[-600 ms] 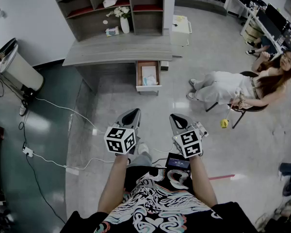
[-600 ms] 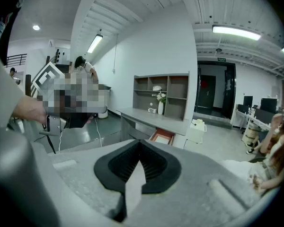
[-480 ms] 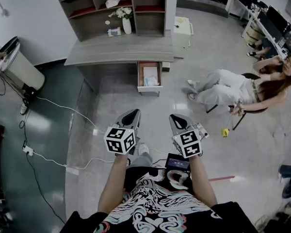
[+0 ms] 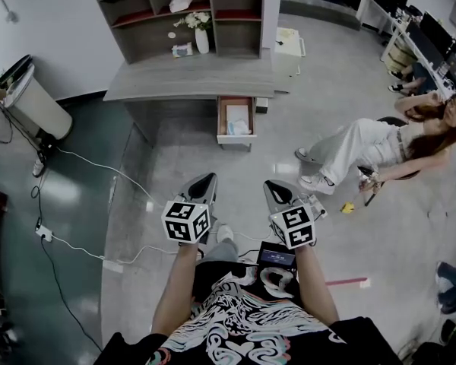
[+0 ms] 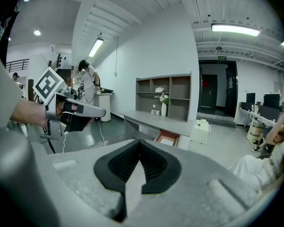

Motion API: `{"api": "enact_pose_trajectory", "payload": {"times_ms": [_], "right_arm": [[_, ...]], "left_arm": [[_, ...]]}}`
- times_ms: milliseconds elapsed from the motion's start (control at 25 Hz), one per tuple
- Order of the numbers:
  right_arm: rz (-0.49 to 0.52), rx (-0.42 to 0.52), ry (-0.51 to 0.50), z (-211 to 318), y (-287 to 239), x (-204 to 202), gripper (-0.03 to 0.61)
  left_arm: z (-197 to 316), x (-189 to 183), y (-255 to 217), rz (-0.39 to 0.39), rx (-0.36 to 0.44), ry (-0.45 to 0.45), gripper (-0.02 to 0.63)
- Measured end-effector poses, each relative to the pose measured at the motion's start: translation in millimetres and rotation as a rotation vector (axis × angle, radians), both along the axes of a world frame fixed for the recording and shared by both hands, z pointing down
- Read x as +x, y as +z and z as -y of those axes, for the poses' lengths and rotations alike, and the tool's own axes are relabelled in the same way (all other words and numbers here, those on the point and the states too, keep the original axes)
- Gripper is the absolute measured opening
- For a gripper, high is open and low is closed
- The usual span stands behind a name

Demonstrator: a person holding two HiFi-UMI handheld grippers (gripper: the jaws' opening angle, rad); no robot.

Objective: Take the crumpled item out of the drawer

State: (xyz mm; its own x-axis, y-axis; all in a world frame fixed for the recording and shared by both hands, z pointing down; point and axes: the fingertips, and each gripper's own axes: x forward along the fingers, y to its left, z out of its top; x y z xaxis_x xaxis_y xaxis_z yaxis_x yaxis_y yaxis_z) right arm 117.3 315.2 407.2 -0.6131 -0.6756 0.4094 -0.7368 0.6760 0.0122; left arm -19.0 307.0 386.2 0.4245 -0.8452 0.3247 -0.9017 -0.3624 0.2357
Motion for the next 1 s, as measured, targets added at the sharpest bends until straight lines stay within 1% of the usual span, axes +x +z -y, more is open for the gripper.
{"api": "enact_pose_trajectory", "payload": {"times_ms": [80,240,480,680,880,1000], "right_arm": [[0.018,0.002,-0.008,0,-1,-1,0.006],[0.005,-0.001,-0.015,9,4,-4,0.006],[0.006,-0.01,0.008,43,18,-2,0.006],[-0.003,-0.037,0.031,98,29,-9,0.006],[-0.025,-0.1,0.044,175,51,-25,0.006],[-0.038,-0.13,0.051,224,62,-39,0.006]], "left_arm": [[1,0,0,-0.001,0.001,0.0,-0.002],[11,-6,3,-0.015,-0.006,-0.011,0.0],[47,-10,16,-0.03,-0.015,-0.012,0.0],[103,-21,30,-0.032,-0.045,-0.008,-0.001],[180,-40,54,-0.042,-0.121,-0.002,0.0],[230,-52,66,-0.046,-0.151,0.016,-0.001]]}}
